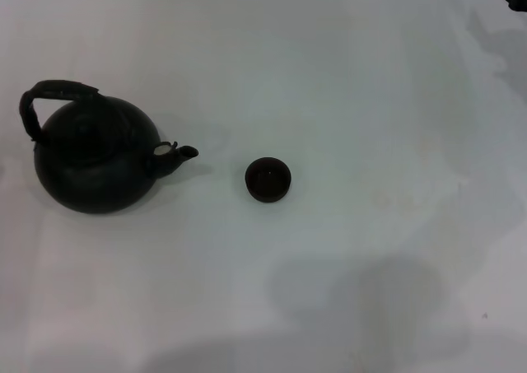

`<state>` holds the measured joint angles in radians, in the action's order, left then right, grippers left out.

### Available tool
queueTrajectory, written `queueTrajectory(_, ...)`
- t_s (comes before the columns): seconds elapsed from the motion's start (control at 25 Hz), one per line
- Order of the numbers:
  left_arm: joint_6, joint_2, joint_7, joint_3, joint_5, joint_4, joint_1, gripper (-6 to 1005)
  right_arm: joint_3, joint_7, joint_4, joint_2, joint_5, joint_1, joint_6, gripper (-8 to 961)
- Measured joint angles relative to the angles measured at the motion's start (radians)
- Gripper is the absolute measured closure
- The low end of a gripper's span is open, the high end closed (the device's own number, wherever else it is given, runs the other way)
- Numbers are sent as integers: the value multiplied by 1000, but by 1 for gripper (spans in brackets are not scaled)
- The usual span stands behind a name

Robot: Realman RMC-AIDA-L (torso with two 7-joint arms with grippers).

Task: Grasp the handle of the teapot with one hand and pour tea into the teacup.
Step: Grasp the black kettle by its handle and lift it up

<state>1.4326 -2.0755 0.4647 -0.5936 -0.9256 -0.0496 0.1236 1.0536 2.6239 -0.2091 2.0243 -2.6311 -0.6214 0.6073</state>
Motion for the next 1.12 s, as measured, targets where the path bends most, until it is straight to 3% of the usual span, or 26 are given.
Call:
queueTrajectory(0.32, 25, 2, 16, 0, -127, 0, -1, 154, -48, 4, 13, -3, -42, -17, 9, 97)
queueTrajectory(0.52, 41, 1, 13, 0, -194, -7, 4, 155, -67, -9, 15, -2, -44, 9, 15, 97)
queueTrajectory(1.12, 81, 4, 10, -2, -262, -10, 16, 156, -69, -37, 24, -1, -46, 34, 22, 97)
